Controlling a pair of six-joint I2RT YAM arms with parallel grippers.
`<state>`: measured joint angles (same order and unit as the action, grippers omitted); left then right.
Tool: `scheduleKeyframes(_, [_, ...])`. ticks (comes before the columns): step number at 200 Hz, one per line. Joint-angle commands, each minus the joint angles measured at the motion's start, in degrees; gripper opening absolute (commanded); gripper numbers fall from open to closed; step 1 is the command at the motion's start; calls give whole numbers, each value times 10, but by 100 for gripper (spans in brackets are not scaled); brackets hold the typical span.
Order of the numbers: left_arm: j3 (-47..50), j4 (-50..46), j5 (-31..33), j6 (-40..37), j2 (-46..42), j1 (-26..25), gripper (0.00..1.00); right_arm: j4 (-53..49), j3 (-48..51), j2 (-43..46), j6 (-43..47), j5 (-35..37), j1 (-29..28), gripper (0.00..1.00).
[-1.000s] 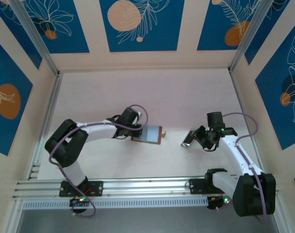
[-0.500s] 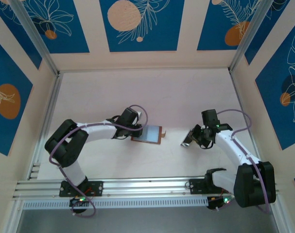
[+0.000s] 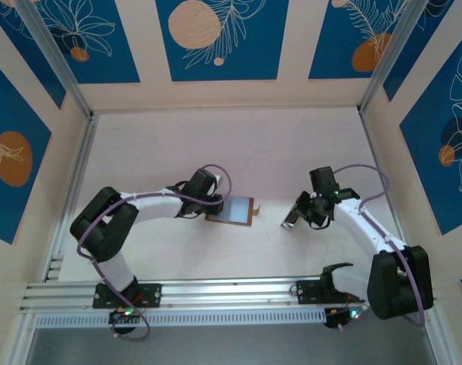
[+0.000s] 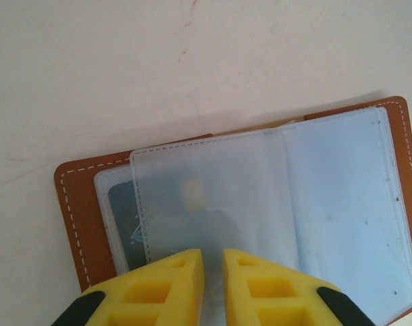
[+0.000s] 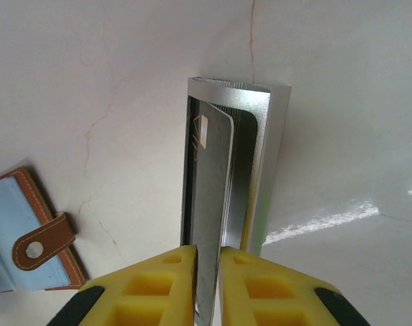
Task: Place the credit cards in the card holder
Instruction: Pick up the credit card from the storage box.
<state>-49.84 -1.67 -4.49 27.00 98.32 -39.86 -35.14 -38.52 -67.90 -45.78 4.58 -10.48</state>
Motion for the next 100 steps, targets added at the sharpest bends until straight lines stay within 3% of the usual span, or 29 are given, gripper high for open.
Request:
scheduleKeyframes(1, [19,-32,-7,7,14,5,17,0,-15,-21,8,6,-6,17])
scheduleKeyframes(47, [22,-31,-7,7,14,5,17,4,-27,-34,5,16,-19,16])
scheduleKeyframes(100, [25,-34,-11,7,0,6,17,-35,-51,-14,12,52,-37,2])
